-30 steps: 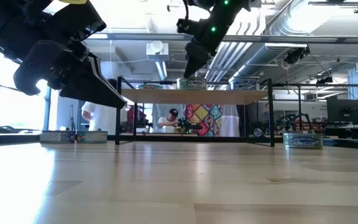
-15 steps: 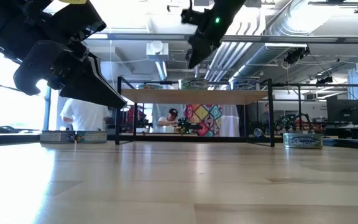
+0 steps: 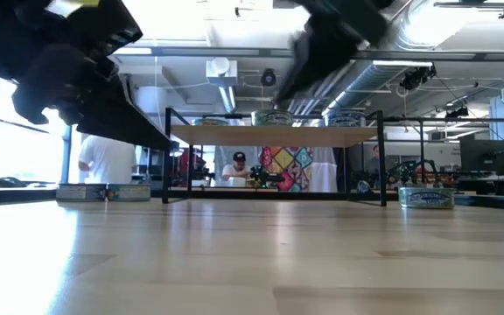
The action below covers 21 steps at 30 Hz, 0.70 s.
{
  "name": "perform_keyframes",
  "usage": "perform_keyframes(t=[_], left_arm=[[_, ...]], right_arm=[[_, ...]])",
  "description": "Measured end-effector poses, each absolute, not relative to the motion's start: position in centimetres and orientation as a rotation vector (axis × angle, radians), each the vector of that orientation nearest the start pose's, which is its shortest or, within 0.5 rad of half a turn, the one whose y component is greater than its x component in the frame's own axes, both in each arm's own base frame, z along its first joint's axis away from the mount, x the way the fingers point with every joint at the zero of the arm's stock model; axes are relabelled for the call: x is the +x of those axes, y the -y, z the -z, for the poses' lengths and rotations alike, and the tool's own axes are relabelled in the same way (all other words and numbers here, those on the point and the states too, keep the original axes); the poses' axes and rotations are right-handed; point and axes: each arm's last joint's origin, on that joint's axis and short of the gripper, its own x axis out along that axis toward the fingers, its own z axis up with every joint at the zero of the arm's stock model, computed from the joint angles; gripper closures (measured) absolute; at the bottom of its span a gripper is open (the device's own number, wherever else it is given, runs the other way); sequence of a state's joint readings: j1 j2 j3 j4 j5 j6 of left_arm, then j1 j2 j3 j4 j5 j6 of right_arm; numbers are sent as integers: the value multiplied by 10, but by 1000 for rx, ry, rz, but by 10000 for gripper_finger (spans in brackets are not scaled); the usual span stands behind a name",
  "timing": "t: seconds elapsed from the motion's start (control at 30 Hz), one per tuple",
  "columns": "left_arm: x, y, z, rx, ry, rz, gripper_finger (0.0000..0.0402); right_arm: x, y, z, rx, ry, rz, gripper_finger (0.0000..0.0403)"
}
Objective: Stack canned seafood by type on shelf
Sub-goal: Put the yellow tuna can and aligned with the other yellow tuna can on the shelf
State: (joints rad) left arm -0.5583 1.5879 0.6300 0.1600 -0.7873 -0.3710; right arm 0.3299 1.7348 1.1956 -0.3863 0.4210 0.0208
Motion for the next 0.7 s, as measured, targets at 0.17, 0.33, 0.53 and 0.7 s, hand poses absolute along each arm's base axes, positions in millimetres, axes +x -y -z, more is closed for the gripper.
perform_keyframes(t=[0.17, 0.33, 0.53, 0.7], left_arm=[[235, 121, -140, 34, -563, -481, 381], [211, 105, -162, -147, -553, -622, 381], [176, 73, -174, -241, -603, -876, 375], [177, 51, -172, -239, -721, -965, 335]], right_arm=[[308, -132, -152, -135, -753, 77, 247], [293, -130, -133, -45, -598, 133, 247], [295, -111, -133, 16, -446, 272, 247], [297, -105, -133, 16, -446, 285, 247]])
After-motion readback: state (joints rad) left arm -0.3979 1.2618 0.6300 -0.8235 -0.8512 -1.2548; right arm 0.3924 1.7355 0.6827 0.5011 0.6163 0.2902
